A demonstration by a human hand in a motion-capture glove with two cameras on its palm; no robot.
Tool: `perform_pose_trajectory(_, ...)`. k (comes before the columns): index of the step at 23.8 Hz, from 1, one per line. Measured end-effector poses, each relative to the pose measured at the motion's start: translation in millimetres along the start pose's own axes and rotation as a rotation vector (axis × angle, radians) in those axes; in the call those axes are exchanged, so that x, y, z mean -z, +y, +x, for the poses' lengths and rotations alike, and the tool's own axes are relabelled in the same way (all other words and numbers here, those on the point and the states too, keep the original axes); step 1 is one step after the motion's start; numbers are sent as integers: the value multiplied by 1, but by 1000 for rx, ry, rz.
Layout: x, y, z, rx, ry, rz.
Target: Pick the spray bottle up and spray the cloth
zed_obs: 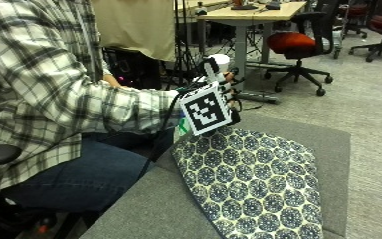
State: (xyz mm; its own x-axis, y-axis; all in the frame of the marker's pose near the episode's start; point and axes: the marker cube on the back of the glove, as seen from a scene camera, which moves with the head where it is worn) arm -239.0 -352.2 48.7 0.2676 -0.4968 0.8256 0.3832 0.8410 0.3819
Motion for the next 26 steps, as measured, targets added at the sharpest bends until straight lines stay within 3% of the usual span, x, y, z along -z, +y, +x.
perform_pose_trajectory(17,10,6,-15,16,77,-96)
perform_pose_trajectory(26,48,20,-25,-5,361,-182)
